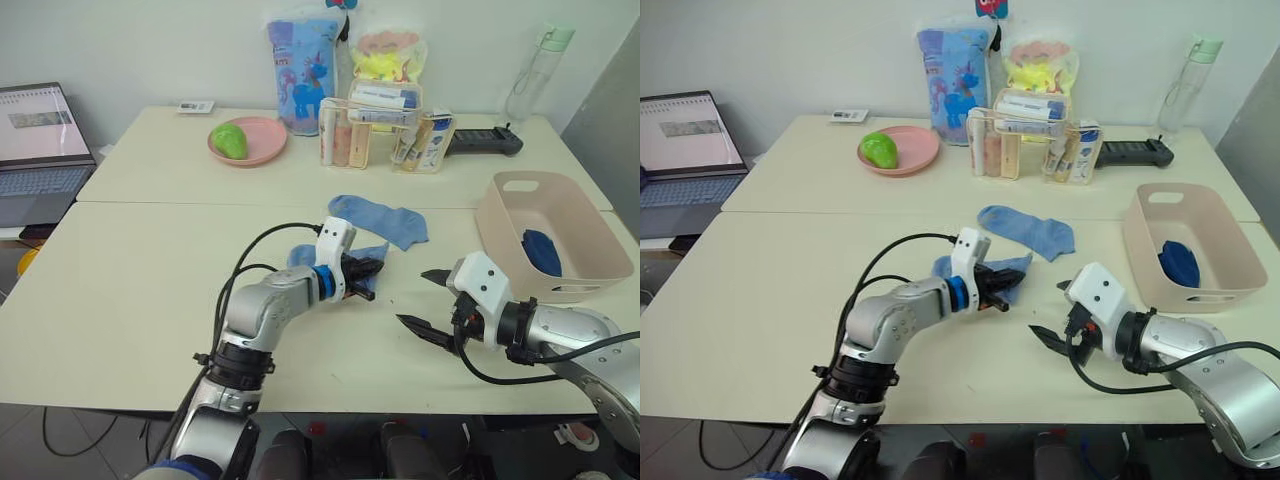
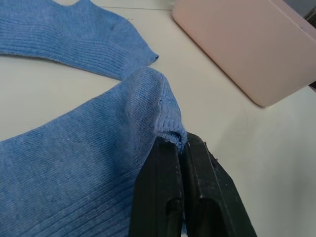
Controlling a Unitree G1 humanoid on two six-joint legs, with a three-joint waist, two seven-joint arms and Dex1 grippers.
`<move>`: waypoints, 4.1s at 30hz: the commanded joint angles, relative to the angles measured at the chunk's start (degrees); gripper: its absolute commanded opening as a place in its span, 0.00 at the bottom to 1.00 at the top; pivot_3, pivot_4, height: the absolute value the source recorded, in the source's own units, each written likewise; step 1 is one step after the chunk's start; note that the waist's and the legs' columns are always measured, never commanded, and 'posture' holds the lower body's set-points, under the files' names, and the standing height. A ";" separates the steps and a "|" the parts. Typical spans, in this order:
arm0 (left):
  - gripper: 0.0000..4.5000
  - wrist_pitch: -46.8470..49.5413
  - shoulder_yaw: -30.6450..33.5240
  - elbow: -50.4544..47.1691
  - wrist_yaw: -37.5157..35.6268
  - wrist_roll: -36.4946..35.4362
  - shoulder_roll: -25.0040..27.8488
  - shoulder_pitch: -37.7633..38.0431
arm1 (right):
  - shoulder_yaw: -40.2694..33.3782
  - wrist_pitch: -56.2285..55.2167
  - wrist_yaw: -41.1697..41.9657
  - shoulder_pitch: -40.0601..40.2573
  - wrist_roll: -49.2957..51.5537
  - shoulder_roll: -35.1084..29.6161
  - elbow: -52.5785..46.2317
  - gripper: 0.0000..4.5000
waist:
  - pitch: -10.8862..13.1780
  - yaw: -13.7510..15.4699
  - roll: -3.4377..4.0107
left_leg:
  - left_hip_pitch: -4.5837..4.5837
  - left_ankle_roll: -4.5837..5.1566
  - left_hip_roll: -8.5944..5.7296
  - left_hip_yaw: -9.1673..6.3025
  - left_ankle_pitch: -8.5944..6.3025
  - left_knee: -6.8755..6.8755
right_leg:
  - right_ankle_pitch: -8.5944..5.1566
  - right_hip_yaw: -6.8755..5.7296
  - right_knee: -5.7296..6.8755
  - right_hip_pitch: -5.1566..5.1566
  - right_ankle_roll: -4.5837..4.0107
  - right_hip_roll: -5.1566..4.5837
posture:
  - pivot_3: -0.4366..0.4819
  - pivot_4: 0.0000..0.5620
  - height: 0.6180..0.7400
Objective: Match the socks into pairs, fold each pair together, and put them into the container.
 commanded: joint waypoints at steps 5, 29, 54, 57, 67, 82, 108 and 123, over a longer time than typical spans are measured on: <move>0.43 -0.65 2.05 -6.68 -4.04 -2.19 3.04 -0.51 | -0.61 -0.72 -0.73 0.03 0.24 0.53 -2.94 1.00 | 0.00 0.07 0.00 | -0.02 -0.06 -0.01 -0.02 0.03 0.01 | 0.00 -0.01 -0.02 0.00 0.00 -0.01 | 0.48 0.27 0.69; 0.91 -57.06 -6.41 31.61 -39.86 23.04 28.85 -8.94 | 4.15 -2.36 0.07 -3.85 -1.60 2.68 -0.04 1.00 | 0.02 0.30 0.03 | -0.09 0.08 -0.05 -0.07 -0.04 -0.02 | 0.00 -0.17 -0.20 0.00 0.00 -0.01 | 0.48 0.27 0.69; 0.00 -63.39 -5.93 32.98 -42.86 26.20 27.57 -7.11 | 22.20 -20.91 8.49 -16.01 -22.39 7.34 31.37 0.85 | 0.01 -0.23 0.03 | 0.04 0.04 -0.01 0.06 -0.02 0.03 | 0.00 -0.17 0.09 -0.10 0.00 0.02 | 0.48 0.27 0.69; 0.00 -63.44 -5.90 32.86 -42.88 26.28 27.59 -7.10 | 21.21 -19.53 9.39 -16.49 -22.07 8.10 32.43 0.64 | 0.01 -0.24 0.03 | 0.03 0.05 0.00 0.04 -0.02 0.03 | 0.00 -0.18 0.11 -0.11 0.00 0.02 | 0.48 0.27 0.69; 0.00 -64.11 -6.71 32.08 -45.64 26.88 28.90 -7.23 | 18.66 -15.92 10.48 -16.72 -21.21 9.60 30.87 0.01 | 0.01 -0.25 0.03 | 0.02 0.04 0.00 0.05 -0.02 0.03 | 0.00 -0.17 0.13 -0.14 0.00 0.02 | 0.48 0.27 0.69; 0.00 -36.79 -6.92 -7.55 -67.67 13.12 47.57 11.41 | 7.81 8.37 12.07 -2.51 -1.30 4.65 -1.18 0.01 | 0.06 -0.24 0.12 | -0.11 0.09 0.06 -0.07 -0.05 -0.02 | 0.00 -0.03 0.09 -0.18 0.00 0.01 | 0.48 0.27 0.69; 0.00 -18.34 -18.17 21.31 -64.53 13.17 37.25 -9.85 | 3.10 25.90 -6.76 -16.21 10.39 13.15 8.83 0.01 | 0.09 -0.28 0.16 | -0.01 0.12 0.03 0.06 -0.06 -0.03 | -0.03 -0.14 0.14 -0.19 -0.04 0.17 | 0.48 0.27 0.69; 0.28 -28.91 -11.04 37.66 -60.54 17.34 30.53 -19.24 | 6.91 12.03 -3.06 -17.61 1.62 6.61 14.90 0.53 | 0.09 -0.32 0.16 | -0.08 0.13 0.01 0.07 -0.06 0.02 | -0.03 -0.13 0.18 -0.25 -0.04 0.11 | 0.48 0.27 0.69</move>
